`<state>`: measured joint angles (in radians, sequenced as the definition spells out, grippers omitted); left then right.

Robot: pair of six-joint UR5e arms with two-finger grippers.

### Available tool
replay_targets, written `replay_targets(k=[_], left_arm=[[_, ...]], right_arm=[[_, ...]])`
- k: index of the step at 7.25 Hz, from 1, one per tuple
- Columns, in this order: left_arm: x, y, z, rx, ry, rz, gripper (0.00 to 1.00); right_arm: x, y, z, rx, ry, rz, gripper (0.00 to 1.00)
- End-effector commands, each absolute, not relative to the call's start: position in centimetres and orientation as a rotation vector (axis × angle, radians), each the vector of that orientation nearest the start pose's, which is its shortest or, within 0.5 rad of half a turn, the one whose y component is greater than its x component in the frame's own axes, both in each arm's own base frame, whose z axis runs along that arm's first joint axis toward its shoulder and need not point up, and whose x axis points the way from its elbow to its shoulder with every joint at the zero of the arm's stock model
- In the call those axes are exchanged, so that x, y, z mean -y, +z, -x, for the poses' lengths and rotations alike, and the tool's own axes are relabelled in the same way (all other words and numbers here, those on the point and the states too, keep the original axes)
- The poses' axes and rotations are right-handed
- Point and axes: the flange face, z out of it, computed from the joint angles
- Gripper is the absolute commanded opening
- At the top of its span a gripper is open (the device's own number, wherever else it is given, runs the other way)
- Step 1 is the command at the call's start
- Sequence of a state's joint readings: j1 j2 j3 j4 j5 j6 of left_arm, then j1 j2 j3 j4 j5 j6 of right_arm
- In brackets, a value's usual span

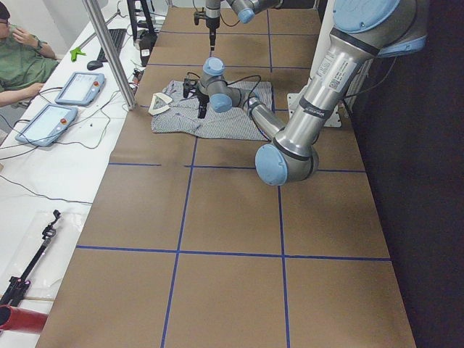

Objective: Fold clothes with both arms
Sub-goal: 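Move both grippers down to the shirt hem nearest the robot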

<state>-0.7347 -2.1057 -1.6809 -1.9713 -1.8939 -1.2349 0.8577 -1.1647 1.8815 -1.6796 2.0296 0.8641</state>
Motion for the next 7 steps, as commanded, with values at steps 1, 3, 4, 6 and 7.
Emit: replay_targets(k=[1,3,4,6,7], left_arm=[[45.0,27.6,-38.4,-0.983,-0.175,-0.299,1.00],[41.8,28.1,-37.3,-0.973,-0.160,-0.299,1.00],[41.7,28.3,-37.4,-0.971,-0.159,-0.295,1.00],[41.6,28.2,-37.7,-0.973,-0.154,-0.292,1.00],[41.6,28.2,-37.7,-0.972,-0.154,-0.292,1.00]], right_arm=[[40.7,30.7,37.4,0.791,0.099,-0.075,1.00],[32.1,31.0,44.6,0.790,0.155,-0.117,1.00],[30.0,31.1,46.1,0.786,0.155,-0.104,1.00],[27.1,32.2,48.6,0.754,0.117,-0.108,1.00],[26.8,33.0,49.3,0.735,0.110,-0.097,1.00]])
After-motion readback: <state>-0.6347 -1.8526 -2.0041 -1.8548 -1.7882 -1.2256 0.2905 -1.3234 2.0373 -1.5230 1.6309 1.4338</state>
